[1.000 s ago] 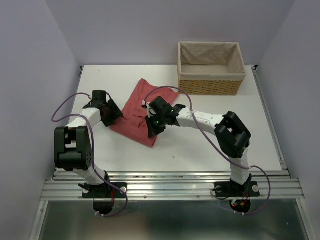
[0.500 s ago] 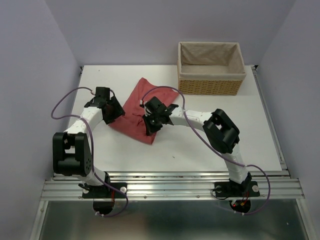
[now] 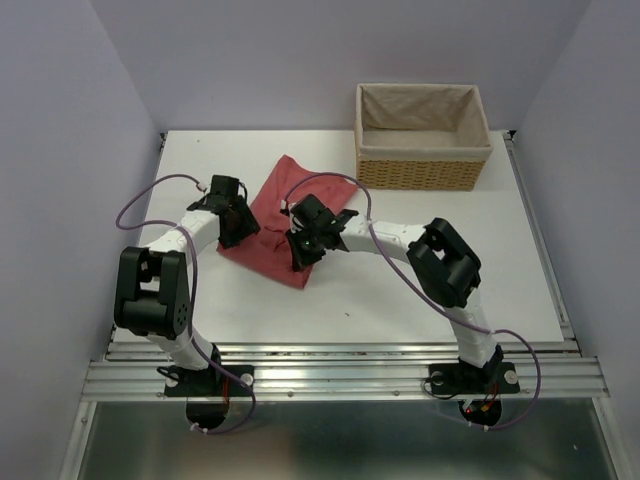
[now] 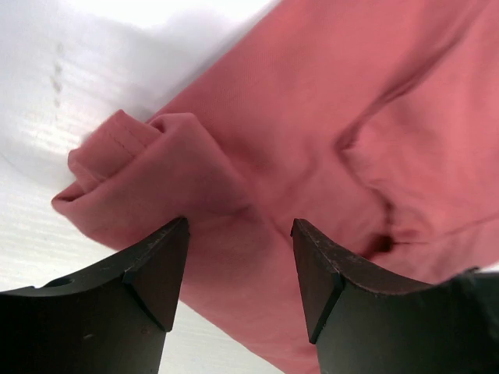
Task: Roll the t-shirts
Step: Roll the T-shirt to the center of the board.
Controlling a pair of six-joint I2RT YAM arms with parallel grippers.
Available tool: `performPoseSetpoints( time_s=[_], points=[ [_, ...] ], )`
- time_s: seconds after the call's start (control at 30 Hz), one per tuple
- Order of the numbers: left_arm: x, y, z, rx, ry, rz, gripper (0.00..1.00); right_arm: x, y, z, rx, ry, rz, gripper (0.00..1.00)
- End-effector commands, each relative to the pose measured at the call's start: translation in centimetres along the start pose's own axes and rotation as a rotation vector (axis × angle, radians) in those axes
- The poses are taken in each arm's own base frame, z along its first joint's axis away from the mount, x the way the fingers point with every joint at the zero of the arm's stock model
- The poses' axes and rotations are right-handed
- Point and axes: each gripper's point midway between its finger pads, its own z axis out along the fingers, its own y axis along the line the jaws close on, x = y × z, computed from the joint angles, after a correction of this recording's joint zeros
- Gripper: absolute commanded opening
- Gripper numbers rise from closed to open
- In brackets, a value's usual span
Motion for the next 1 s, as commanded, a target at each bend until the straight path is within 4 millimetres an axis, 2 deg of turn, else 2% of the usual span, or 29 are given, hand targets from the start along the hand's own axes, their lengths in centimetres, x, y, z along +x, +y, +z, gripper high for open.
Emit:
performPoseSetpoints(
  time_s=[0.0,0.13,0.23,0.27,0.33,0.4,0.43,0.47,0.53,0.57,0.7,0.83,0.9,0.97],
  points=[
    [1.9,3.1,2.0,-0.112,0.01,-0.057,0.66,0.5,-1.5,-0.2,0.064,-0.007,-0.018,0.01],
    [2.7,3.7,2.8,-0.138,0.038,-0.062,0.65,1.0,-1.6,-0.1,0.061,0.004,-0.019,0.01],
    [1.7,3.4,1.9,-0.136,0.018,-0.055,0.65,0.5,-1.3,-0.8,0.055,-0.012,-0.027,0.01],
    [0.4,2.9,0.9,-0.117,-0.014,-0.057,0.65,0.3,-1.1,-1.0,0.051,-0.016,-0.029,0.01],
    [-0.6,2.8,-0.4,-0.108,-0.035,-0.059,0.65,-0.6,-0.3,-2.2,0.027,-0.046,-0.045,0.01],
    [-3.1,1.9,-2.7,-0.071,-0.097,-0.059,0.65,-1.4,0.8,-3.2,0.006,-0.077,-0.068,0.01],
    [-3.5,1.7,-3.6,-0.067,-0.104,-0.053,0.65,-1.9,0.9,-3.7,0.006,-0.095,-0.074,0.02],
    [-5.2,0.8,-5.4,-0.036,-0.155,-0.054,0.65,-2.9,1.2,-4.8,0.012,-0.135,-0.086,0.05],
    [-6.3,0.8,-7.2,-0.034,-0.184,-0.044,0.65,-4.3,1.9,-6.0,0.024,-0.182,-0.115,0.09],
    [-7.4,0.3,-8.6,-0.014,-0.221,-0.048,0.66,-4.7,2.1,-6.4,0.043,-0.202,-0.13,0.12],
    [-9.5,1.2,-11.7,-0.011,-0.279,-0.06,0.66,-6.5,3.6,-7.8,0.108,-0.274,-0.215,0.35],
    [-11.0,3.5,-14.1,-0.035,-0.319,-0.098,0.66,-6.2,5.9,-6.0,0.188,-0.274,-0.367,0.58],
    [-11.9,4.7,-15.5,-0.049,-0.355,-0.115,0.66,-6.8,6.2,-5.7,0.252,-0.297,-0.414,0.64],
    [-12.2,5.6,-16.4,-0.061,-0.369,-0.126,0.66,-6.0,7.2,-4.2,0.284,-0.285,-0.489,0.67]
  ],
)
